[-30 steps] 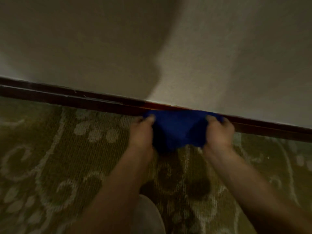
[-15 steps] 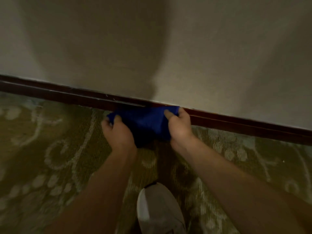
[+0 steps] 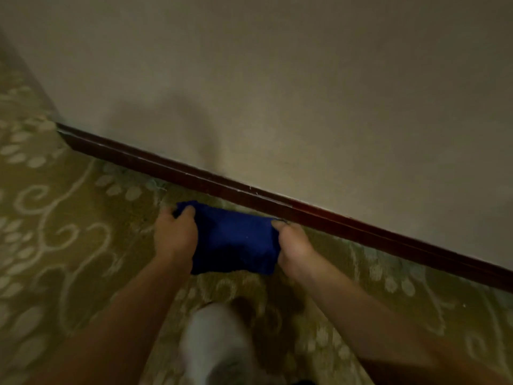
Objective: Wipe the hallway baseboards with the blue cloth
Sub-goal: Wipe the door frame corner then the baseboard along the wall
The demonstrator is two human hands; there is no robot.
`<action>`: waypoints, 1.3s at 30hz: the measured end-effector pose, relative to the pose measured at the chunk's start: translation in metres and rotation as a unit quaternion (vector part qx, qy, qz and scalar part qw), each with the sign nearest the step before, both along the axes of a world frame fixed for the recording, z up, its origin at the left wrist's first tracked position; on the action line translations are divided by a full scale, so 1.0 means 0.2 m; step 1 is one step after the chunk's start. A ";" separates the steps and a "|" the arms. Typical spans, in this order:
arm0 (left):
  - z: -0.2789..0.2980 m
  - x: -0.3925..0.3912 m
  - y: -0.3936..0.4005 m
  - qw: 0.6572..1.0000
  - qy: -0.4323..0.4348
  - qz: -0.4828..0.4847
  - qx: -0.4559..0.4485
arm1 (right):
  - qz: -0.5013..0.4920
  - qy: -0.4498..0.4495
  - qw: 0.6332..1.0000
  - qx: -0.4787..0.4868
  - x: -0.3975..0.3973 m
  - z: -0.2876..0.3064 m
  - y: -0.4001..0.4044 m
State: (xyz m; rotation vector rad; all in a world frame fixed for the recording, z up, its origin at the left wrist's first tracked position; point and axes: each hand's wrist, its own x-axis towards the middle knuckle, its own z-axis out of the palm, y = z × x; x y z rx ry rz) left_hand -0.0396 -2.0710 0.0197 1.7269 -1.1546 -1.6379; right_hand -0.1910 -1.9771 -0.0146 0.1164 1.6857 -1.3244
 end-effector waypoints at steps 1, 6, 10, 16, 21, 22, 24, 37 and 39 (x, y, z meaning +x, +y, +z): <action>-0.01 0.02 -0.08 1.000 0.003 0.009 -0.003 | 0.012 0.017 1.000 -0.001 0.01 0.00 -0.06; -0.15 0.05 -0.41 1.000 0.016 0.008 0.025 | -0.027 0.015 1.000 0.004 0.15 -0.26 -0.31; -0.33 0.04 -0.53 0.996 0.027 -0.001 0.087 | -0.172 -0.079 0.981 -0.037 0.25 -0.42 -0.39; -0.54 -0.25 -0.55 0.977 0.116 -0.011 0.181 | -0.298 -0.055 0.952 -0.049 0.03 -0.49 -0.38; -0.63 -0.34 -0.43 0.969 0.185 0.022 0.161 | -0.195 -0.141 0.958 -0.159 0.01 -0.49 -0.36; -0.62 -0.34 -0.40 0.966 0.202 0.031 0.161 | -0.183 -0.150 0.958 -0.162 0.03 -0.48 -0.34; -0.61 -0.41 -0.35 0.963 0.215 0.034 0.161 | -0.190 -0.129 0.961 -0.155 0.00 -0.49 -0.27; -0.55 -0.40 -0.46 0.979 0.140 0.045 0.144 | -0.240 -0.038 0.966 -0.086 -0.02 -0.38 -0.39; -0.53 -0.35 -0.54 0.978 0.156 0.052 0.129 | -0.218 -0.052 0.972 -0.078 0.02 -0.37 -0.50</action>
